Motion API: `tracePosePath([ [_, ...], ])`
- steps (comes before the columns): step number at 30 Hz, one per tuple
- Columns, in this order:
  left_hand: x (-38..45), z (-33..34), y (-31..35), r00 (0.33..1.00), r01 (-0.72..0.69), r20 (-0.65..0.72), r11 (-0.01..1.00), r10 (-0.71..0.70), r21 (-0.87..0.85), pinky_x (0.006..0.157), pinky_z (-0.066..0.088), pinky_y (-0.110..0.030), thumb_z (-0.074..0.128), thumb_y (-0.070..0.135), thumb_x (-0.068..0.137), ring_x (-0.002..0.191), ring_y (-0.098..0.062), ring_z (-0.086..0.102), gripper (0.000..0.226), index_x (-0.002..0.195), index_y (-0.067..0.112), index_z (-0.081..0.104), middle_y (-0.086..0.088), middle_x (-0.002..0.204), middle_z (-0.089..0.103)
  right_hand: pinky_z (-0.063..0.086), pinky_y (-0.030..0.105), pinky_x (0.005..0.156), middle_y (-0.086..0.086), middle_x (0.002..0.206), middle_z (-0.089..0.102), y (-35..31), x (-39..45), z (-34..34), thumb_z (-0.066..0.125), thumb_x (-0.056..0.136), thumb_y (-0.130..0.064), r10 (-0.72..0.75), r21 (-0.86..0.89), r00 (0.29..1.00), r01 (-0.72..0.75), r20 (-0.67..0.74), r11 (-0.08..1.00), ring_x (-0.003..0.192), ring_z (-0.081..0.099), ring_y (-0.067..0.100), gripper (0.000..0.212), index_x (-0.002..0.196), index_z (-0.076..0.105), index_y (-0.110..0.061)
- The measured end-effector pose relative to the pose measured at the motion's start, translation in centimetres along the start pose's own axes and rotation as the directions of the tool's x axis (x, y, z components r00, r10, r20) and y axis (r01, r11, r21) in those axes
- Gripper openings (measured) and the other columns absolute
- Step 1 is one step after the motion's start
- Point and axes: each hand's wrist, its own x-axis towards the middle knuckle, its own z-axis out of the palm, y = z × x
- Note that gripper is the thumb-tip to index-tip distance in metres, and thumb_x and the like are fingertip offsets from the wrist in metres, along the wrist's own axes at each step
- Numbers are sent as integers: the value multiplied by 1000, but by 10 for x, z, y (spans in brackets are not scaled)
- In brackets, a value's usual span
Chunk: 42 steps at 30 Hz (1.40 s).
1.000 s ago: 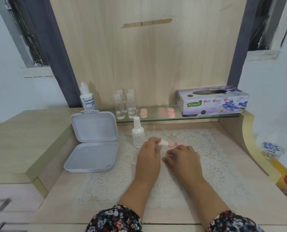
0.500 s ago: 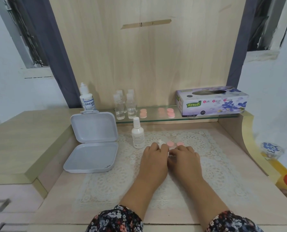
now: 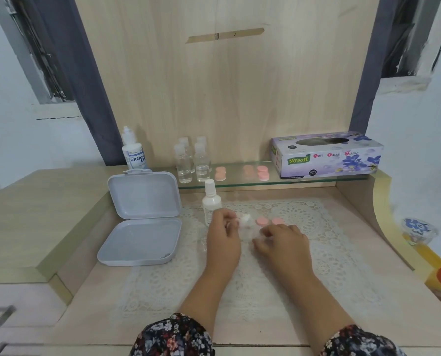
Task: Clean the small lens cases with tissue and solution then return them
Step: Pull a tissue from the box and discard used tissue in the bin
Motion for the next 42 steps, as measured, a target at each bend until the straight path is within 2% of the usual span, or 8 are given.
tracePosePath([
  [3, 2, -4, 2, 990, 98, -91, 987, -110, -127, 69, 44, -10, 53, 3, 93, 80, 3, 58, 24, 90, 27, 55, 8, 92, 64, 45, 36, 86, -12, 89, 60, 3, -2, -4, 64, 83, -33, 110, 355, 992, -84, -54, 931, 97, 54, 17, 20, 102, 63, -26],
  [8, -1, -3, 8, 953, 302, 87, 901, -289, -311, 57, 50, -22, 54, 0, 91, 71, -12, 62, 20, 99, 18, 58, -5, 94, 68, 41, 20, 71, -9, 88, 62, -5, -7, -10, 69, 83, -22, 112, 636, 993, -102, 24, 765, 89, 57, 9, 19, 101, 61, -26],
  [15, 6, -6, 5, 908, 402, 98, 784, -407, -473, 80, 52, -40, 58, -3, 87, 84, -25, 62, 21, 100, 14, 59, -18, 102, 66, 41, 20, 73, -8, 84, 62, -3, -7, -10, 69, 83, -16, 122, 675, 992, -108, 28, 730, 89, 57, 11, 19, 99, 63, -25],
  [21, 3, -5, 6, 896, 442, 179, 779, -406, -445, 57, 50, -32, 56, -3, 88, 74, -24, 62, 22, 104, 11, 55, -17, 97, 66, 42, 21, 72, -7, 84, 62, -3, -5, -7, 70, 82, -17, 101, 661, 994, -110, 52, 743, 87, 57, 11, 20, 100, 64, -23],
  [26, 8, -6, 3, 909, 410, 142, 785, -391, -465, 71, 54, -35, 56, -1, 90, 80, -21, 65, 20, 103, 15, 56, -15, 101, 65, 41, 19, 71, -8, 82, 61, -2, -5, -8, 70, 82, -16, 97, 665, 995, -94, 32, 741, 86, 57, 10, 19, 98, 63, -25],
  [31, 5, -3, 5, 897, 443, 205, 802, -393, -401, 55, 51, -33, 56, 0, 89, 72, -23, 65, 22, 104, 16, 54, -19, 100, 66, 45, 23, 74, -8, 85, 63, 0, -4, -6, 71, 82, -19, 116, 655, 993, -105, 27, 749, 88, 58, 11, 21, 102, 64, -22],
  [37, 8, -5, 2, 921, 387, 144, 806, -363, -448, 82, 53, -41, 55, 0, 91, 87, -26, 65, 21, 102, 17, 56, -19, 107, 65, 45, 24, 74, -7, 85, 62, -1, -4, -5, 70, 82, -19, 110, 647, 993, -115, 48, 754, 88, 59, 13, 21, 101, 65, -23],
  [42, 3, -4, 3, 911, 382, 311, 834, -269, -397, 67, 53, -40, 53, -7, 87, 79, -28, 66, 41, 113, 24, 53, -21, 102, 67, 43, 23, 72, -8, 85, 63, -1, -4, -7, 71, 81, -22, 118, 644, 992, -113, 35, 756, 89, 58, 12, 20, 100, 65, -23],
])
